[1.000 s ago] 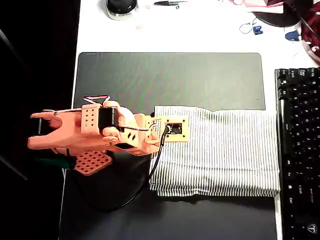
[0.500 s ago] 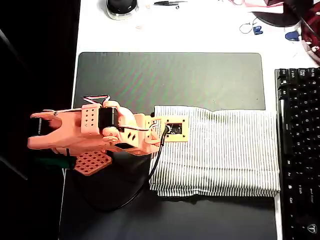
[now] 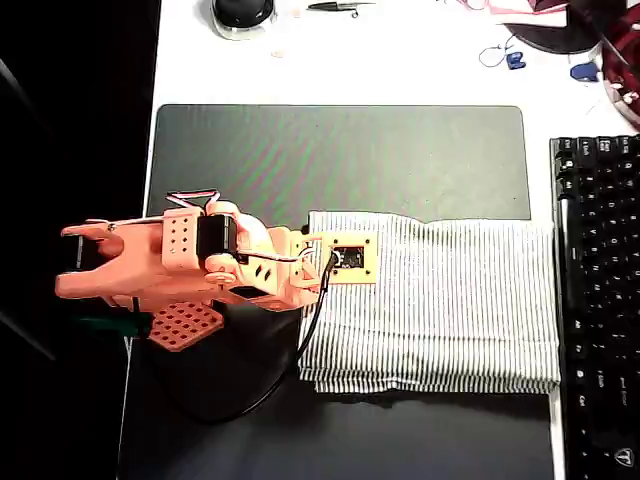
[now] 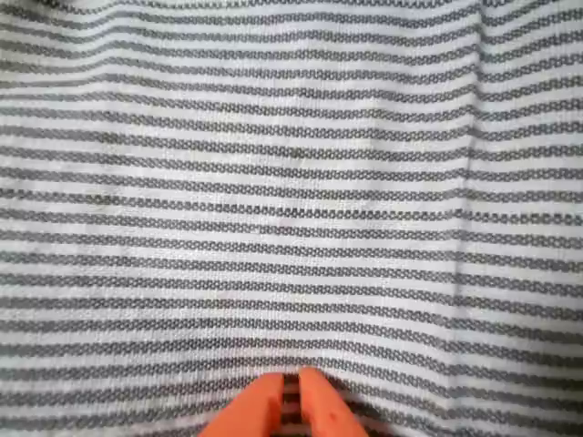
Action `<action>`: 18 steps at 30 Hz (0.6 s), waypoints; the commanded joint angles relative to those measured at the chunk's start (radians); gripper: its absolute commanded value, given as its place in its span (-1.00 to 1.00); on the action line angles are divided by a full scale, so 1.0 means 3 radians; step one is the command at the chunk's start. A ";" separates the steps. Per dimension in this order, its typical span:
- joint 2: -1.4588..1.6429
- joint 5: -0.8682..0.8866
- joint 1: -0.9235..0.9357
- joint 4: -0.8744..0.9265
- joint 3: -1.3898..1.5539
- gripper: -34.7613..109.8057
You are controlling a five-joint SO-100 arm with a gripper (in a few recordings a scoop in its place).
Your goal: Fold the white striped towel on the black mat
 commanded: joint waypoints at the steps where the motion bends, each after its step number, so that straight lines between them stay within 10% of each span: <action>1: 0.0020 0.0031 0.0000 0.0020 0.0056 -0.50; 18: 0.0020 0.0031 0.0036 0.0020 0.0056 -0.50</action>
